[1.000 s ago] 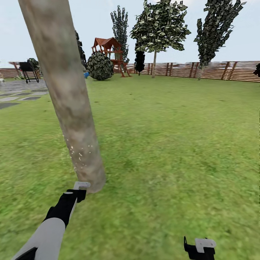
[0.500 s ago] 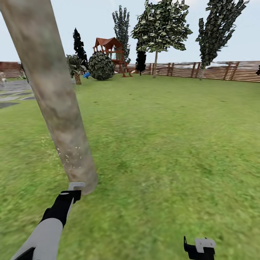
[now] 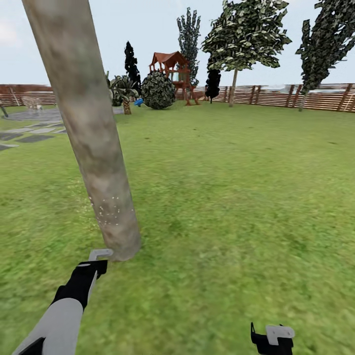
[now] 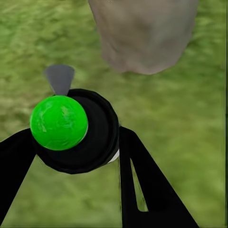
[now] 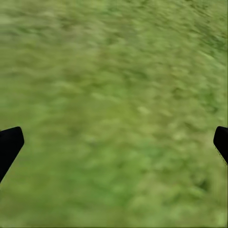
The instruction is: In the garden, pick up the pesticide atomizer on the floor and spray pesticide onto both trees until each tree trunk is fully covered.
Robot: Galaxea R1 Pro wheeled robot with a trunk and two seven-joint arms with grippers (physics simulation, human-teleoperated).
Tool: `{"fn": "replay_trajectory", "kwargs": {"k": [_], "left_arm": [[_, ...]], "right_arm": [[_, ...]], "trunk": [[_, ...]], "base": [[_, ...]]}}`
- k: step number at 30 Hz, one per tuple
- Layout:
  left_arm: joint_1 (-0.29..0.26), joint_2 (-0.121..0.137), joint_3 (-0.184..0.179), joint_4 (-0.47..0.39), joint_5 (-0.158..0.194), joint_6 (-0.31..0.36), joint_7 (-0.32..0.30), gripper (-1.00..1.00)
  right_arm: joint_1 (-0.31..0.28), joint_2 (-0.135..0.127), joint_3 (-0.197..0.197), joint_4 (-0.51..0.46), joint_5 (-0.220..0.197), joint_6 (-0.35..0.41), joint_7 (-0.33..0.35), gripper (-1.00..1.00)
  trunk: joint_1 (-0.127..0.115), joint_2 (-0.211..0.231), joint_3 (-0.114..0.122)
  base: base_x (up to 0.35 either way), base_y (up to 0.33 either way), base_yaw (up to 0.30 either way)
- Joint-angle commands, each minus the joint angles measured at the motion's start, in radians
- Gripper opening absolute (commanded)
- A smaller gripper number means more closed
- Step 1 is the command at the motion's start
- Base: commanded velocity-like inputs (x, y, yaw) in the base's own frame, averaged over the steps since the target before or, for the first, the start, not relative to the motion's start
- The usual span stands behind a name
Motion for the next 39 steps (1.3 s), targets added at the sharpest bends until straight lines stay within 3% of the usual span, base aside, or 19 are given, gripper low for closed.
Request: {"fn": "replay_trajectory", "kwargs": {"k": [1,12,17,21,39], "left_arm": [[0.0,0.0,0.0,0.0,0.0,0.0,0.0,-1.0],[0.0,0.003,0.004,0.0,-0.001,0.001,0.001,-1.0],[0.0,0.007,0.005,0.0,-0.002,0.003,0.004,-1.0],[0.0,0.006,0.004,0.001,0.0,0.002,0.046,-1.0],[0.0,0.0,0.0,0.014,0.001,0.004,0.043,-1.0]], "right_arm": [[0.0,0.0,0.0,0.0,0.0,0.0,0.0,1.0],[0.0,0.0,0.0,0.0,0.0,0.0,0.0,1.0],[0.0,0.0,0.0,0.0,0.0,0.0,0.0,1.0],[0.0,0.0,0.0,0.0,0.0,0.0,0.0,1.0],[0.0,0.0,0.0,0.0,0.0,0.0,0.001,1.0]], "trunk": [[0.0,0.0,0.0],[0.0,0.0,0.0],[0.0,0.0,0.0],[0.0,0.0,0.0],[0.0,0.0,0.0]], "base": [[0.136,-0.211,0.028],[0.057,-0.258,0.029],[0.0,-0.272,0.26],[0.078,-0.272,0.277],[0.195,-0.222,0.233]]}}
